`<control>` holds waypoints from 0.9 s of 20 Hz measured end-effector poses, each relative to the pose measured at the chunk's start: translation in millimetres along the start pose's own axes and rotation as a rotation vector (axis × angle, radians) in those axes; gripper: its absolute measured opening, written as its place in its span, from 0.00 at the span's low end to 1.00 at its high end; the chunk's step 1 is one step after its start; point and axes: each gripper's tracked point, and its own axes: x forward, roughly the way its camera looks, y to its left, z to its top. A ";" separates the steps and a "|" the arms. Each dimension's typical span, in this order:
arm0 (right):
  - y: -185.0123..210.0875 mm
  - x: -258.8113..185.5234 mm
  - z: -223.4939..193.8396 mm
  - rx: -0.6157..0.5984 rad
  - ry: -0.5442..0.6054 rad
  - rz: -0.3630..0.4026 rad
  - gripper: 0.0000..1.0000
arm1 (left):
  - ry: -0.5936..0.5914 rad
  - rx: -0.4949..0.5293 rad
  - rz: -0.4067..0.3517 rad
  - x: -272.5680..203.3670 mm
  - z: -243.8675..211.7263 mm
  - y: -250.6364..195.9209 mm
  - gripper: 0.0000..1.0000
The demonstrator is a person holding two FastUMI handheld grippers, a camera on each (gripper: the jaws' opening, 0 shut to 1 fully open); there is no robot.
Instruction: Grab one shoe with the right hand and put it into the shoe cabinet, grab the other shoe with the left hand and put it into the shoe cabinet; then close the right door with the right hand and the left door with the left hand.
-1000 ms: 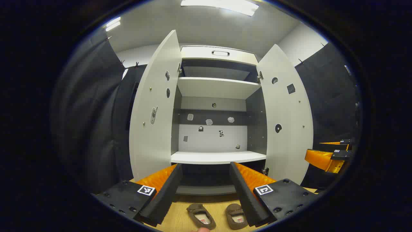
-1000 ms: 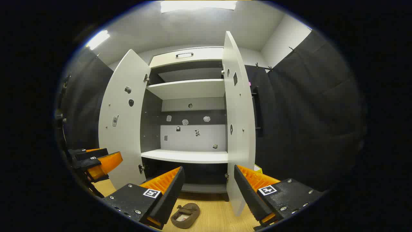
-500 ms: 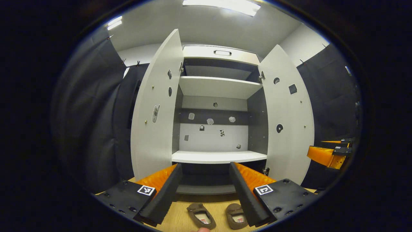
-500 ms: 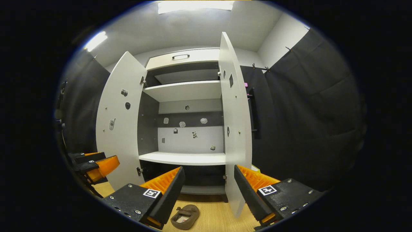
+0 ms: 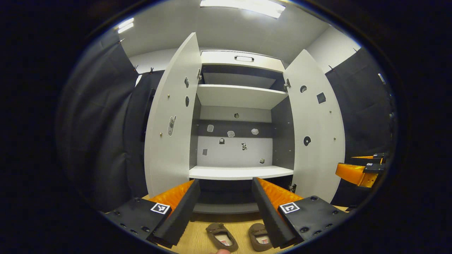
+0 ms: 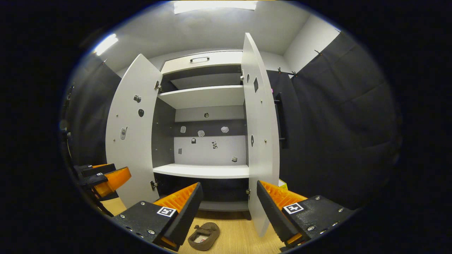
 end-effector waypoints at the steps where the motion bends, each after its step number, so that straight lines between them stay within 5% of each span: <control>1: -0.1 0.2 0.2 -0.002 -0.001 -0.001 0.94 | -0.001 0.000 0.000 -0.3 0.2 -0.3 0.96; 9: 9.2 16.8 -19.4 -0.011 0.044 0.015 0.94 | -0.006 0.003 0.008 -2.2 2.8 4.1 0.96; 18: 51.8 65.4 -211.7 -0.035 0.441 0.113 0.95 | 0.015 -0.004 0.044 -5.0 -2.5 19.4 0.96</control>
